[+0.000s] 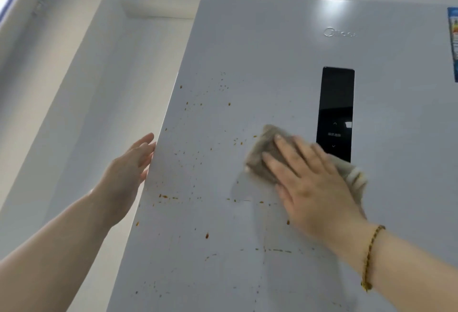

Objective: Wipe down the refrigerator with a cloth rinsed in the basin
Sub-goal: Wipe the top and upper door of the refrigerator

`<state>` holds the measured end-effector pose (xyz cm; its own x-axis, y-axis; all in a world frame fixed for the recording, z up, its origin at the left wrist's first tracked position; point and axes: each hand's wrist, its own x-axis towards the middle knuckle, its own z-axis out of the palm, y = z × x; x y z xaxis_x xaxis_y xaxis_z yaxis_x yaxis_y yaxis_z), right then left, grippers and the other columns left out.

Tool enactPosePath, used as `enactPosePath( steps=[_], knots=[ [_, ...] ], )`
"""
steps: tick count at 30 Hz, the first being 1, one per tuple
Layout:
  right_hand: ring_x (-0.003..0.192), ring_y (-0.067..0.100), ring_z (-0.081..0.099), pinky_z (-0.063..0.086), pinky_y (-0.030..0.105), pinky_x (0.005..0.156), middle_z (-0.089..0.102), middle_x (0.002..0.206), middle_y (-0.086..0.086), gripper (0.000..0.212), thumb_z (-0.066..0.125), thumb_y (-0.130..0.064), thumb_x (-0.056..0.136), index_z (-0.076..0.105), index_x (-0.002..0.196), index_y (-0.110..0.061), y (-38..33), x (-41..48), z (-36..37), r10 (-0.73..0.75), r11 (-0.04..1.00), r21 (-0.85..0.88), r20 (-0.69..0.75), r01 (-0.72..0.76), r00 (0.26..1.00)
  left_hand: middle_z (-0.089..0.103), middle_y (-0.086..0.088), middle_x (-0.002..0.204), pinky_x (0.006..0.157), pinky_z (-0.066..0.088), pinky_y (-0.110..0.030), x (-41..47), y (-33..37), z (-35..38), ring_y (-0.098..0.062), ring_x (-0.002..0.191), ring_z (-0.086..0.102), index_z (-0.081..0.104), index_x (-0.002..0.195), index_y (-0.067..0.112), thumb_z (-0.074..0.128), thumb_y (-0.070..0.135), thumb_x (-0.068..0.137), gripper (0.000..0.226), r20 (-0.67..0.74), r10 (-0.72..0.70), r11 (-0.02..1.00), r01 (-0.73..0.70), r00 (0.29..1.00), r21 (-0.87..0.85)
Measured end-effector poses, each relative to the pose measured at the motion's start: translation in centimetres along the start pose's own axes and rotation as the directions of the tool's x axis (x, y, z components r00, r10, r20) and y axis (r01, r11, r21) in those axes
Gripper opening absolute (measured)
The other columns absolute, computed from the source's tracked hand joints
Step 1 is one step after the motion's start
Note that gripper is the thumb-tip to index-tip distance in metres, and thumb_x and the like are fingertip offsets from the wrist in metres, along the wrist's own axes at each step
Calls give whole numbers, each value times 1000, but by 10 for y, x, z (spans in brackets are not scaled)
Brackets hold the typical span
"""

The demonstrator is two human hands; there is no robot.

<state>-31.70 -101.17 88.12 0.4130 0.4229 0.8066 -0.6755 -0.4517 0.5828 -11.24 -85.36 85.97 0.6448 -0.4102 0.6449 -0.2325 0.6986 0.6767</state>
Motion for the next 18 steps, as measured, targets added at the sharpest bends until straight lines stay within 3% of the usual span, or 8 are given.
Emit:
enactPosePath(
  steps=[2,4,8,10,11,14,16,18],
  knots=[
    [121,30,46,23,40,104,58,128,8,44,35,-22,79,42,122,-20,-10,-4,0,-261,965,11,40,261,964,49,8,121,92,29,-26,3,0,-5,-10,114,44,36,138,19,29,21,99,40,24,-12,1000,11,1000,20],
    [113,30,58,28,40,99,61,125,7,45,35,-22,76,43,120,-21,7,13,1,-307,952,-5,61,307,950,48,9,123,95,30,-28,5,-1,-10,-10,117,43,36,137,21,28,23,99,39,43,-18,999,16,999,38],
    [110,43,57,41,54,94,57,127,18,48,33,-24,80,59,119,-10,49,61,1,118,993,-28,26,-117,993,47,13,132,107,30,-42,9,-5,-16,-12,126,41,42,130,32,28,33,98,34,44,-30,998,28,999,58],
    [117,46,49,35,57,98,51,133,21,50,31,-25,83,57,122,-7,40,70,-1,318,948,0,57,-318,946,46,16,132,96,36,-43,9,-4,-18,-11,125,40,42,129,34,27,37,97,35,57,-49,998,47,997,39],
    [117,45,50,35,54,100,52,132,21,50,33,-24,82,57,122,-7,28,65,1,320,947,-10,42,-320,947,45,17,132,92,36,-41,9,-4,-19,-10,125,40,40,131,33,25,38,97,37,69,-57,998,54,996,44],
    [114,35,54,29,44,96,60,125,13,48,36,-24,76,51,121,-16,-13,39,8,-55,998,13,61,54,997,44,19,133,89,36,-39,9,-3,-22,-8,127,37,38,135,32,22,39,98,40,103,-68,996,62,992,60],
    [117,28,48,28,45,97,61,125,7,48,36,-25,74,49,119,-22,-15,36,9,-280,959,72,100,274,955,44,19,133,90,36,-40,11,-3,-25,-8,128,37,38,135,31,22,38,98,41,115,-76,996,70,990,56],
    [114,28,56,34,46,98,62,124,7,49,37,-24,73,60,116,-21,3,58,6,-193,981,54,83,189,978,45,18,132,89,37,-40,11,-1,-26,-9,127,39,38,135,31,22,38,98,40,119,-79,996,74,990,46]
  ],
)
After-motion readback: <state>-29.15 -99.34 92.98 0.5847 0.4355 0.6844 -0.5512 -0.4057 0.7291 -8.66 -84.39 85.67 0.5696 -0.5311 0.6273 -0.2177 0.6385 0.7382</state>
